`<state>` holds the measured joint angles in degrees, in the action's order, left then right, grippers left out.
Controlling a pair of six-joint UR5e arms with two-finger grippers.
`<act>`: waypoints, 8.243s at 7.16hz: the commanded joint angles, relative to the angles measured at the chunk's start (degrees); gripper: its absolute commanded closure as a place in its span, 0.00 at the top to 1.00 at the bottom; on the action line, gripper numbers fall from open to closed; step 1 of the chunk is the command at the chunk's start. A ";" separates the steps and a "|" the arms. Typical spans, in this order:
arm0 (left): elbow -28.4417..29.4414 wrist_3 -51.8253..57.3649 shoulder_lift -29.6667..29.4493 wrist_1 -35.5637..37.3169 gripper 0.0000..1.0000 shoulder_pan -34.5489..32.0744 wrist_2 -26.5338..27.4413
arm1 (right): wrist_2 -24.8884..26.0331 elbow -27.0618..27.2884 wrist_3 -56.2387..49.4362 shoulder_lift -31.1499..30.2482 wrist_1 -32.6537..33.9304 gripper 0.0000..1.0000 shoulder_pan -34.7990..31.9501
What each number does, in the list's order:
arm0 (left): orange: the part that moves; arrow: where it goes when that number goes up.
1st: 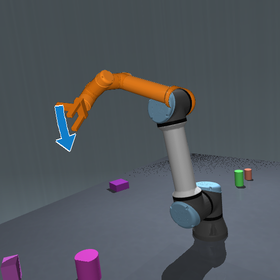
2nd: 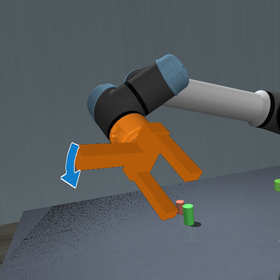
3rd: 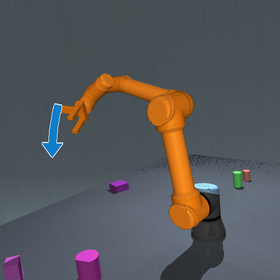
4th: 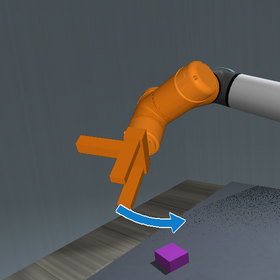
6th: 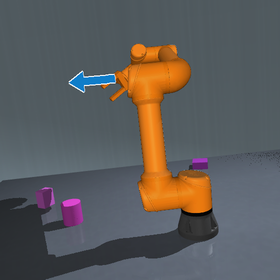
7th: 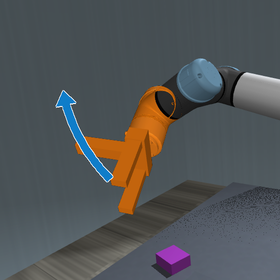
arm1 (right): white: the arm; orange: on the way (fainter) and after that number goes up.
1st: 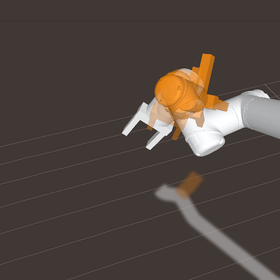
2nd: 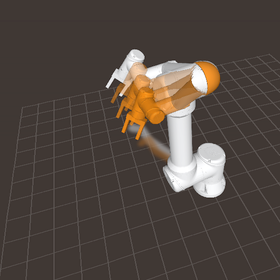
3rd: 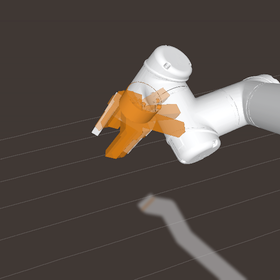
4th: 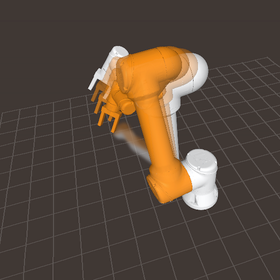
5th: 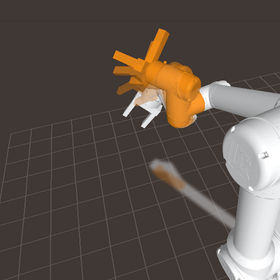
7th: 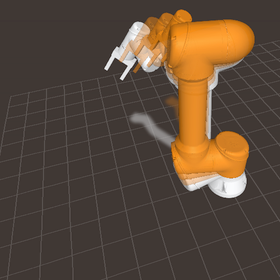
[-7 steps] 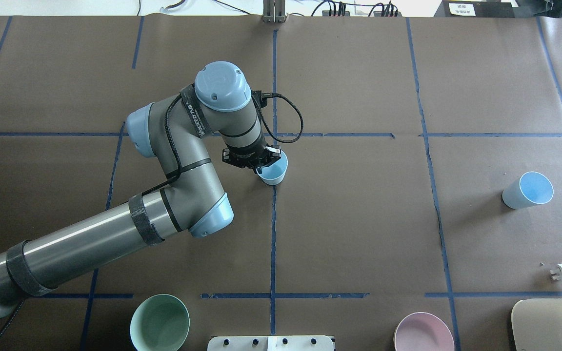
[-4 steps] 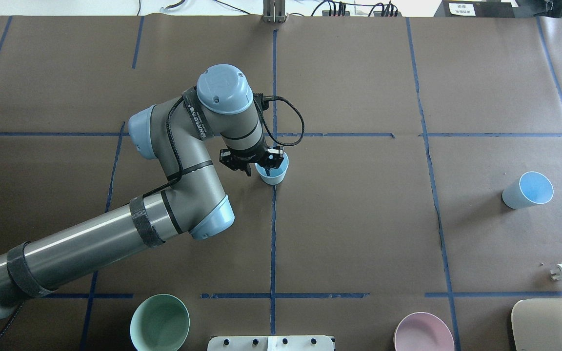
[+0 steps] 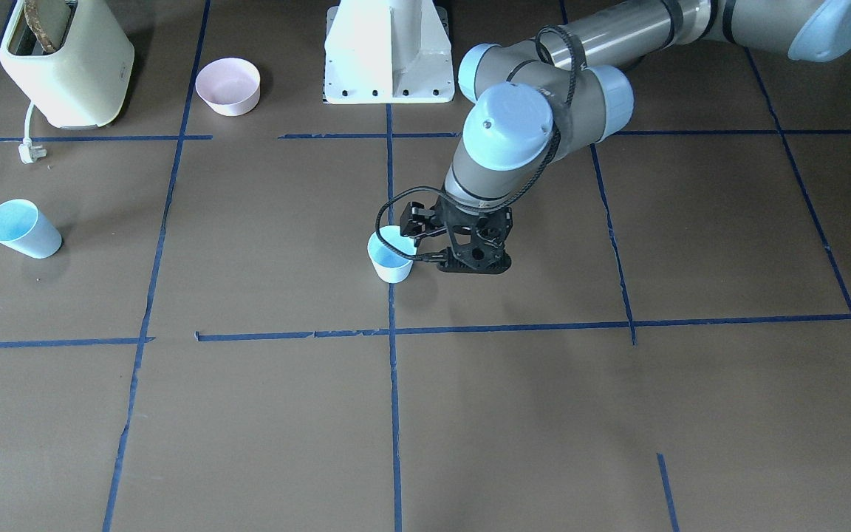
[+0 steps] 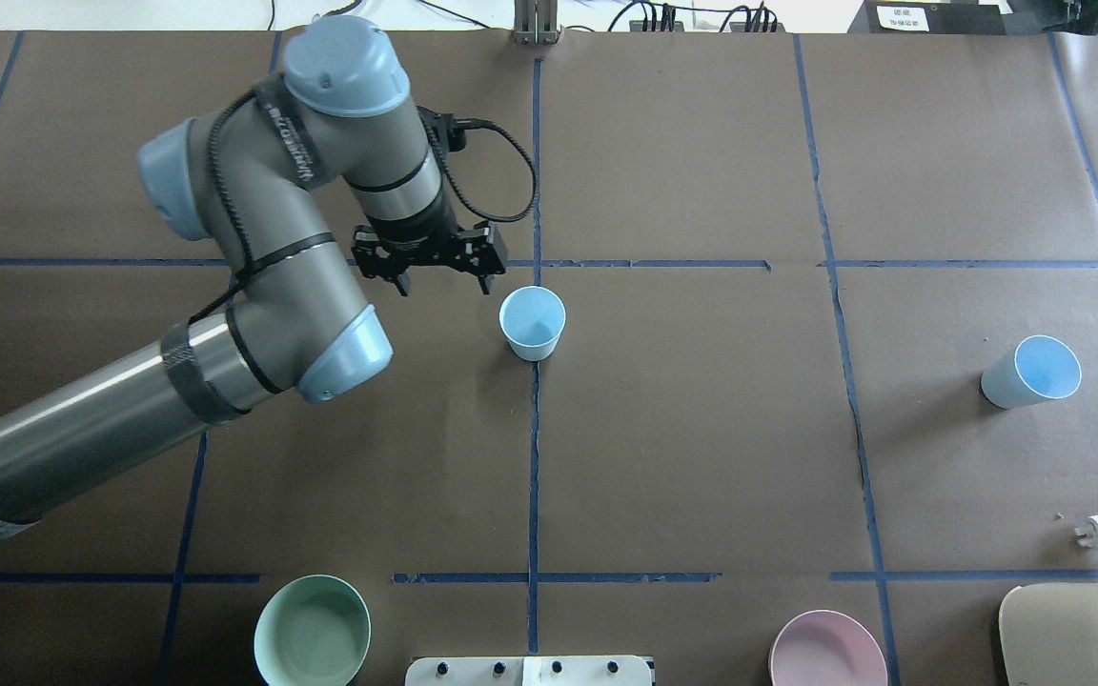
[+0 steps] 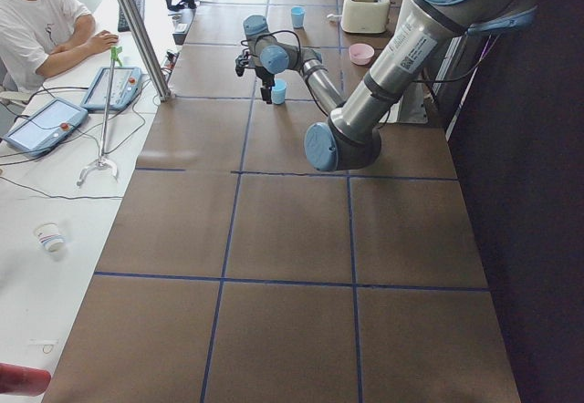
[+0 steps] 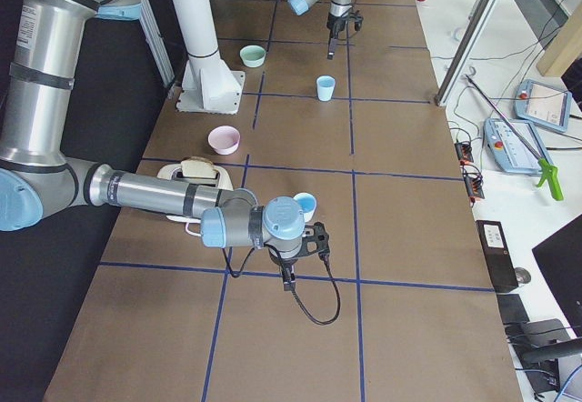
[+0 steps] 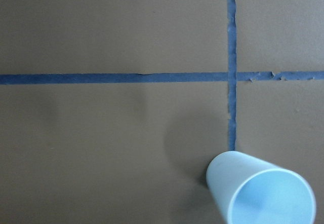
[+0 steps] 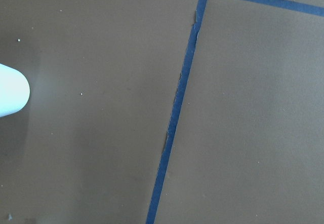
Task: Stack blue cups with both arms
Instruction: 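Open the left gripper and withdraw the left arm from the cup, then lower the right gripper onto the other light blue cup and grasp it, then carry the held cup with the right gripper over the center cup and lower it in, then open the right gripper and lift it away from the stacked cups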
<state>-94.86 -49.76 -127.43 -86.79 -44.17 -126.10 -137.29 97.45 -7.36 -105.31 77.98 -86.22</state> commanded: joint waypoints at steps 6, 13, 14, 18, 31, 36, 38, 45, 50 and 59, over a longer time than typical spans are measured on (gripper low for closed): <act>-2.53 65.74 42.47 1.71 1.00 -47.44 -11.96 | 0.44 0.73 9.36 6.94 -0.19 1.00 3.95; -3.93 62.50 47.10 0.66 1.00 -49.96 -12.33 | 9.74 4.33 42.87 5.12 -19.18 1.00 23.10; -3.93 62.50 47.01 0.66 1.00 -49.96 -12.33 | 9.84 3.81 42.52 3.90 -19.26 1.00 23.29; -3.93 62.59 47.10 0.66 1.00 -49.96 -12.33 | 10.37 0.29 42.87 4.50 -19.35 0.95 26.97; -4.19 62.41 47.01 0.66 1.00 -49.96 -12.33 | 11.50 15.05 62.65 34.03 18.02 0.00 34.41; -4.02 62.41 47.01 0.66 1.00 -49.96 -12.33 | 24.33 -1.45 90.84 65.30 25.03 0.00 50.88; -4.10 62.41 47.01 0.66 1.00 -49.96 -12.33 | 25.13 -1.73 90.86 64.62 24.95 0.00 51.67; -4.10 62.50 47.01 0.66 1.00 -49.96 -12.33 | 28.64 -3.75 92.18 63.56 20.02 0.00 53.00; -4.01 62.41 47.01 0.66 1.00 -49.96 -12.33 | 30.74 -3.58 91.39 62.69 18.37 0.99 53.69; -2.87 62.85 46.39 0.66 1.00 -49.78 -12.07 | 8.73 4.50 40.27 36.21 17.83 1.00 28.01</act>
<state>-97.78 13.07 -80.95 -86.10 -93.98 -138.25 -124.23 100.54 47.82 -61.50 96.01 -51.43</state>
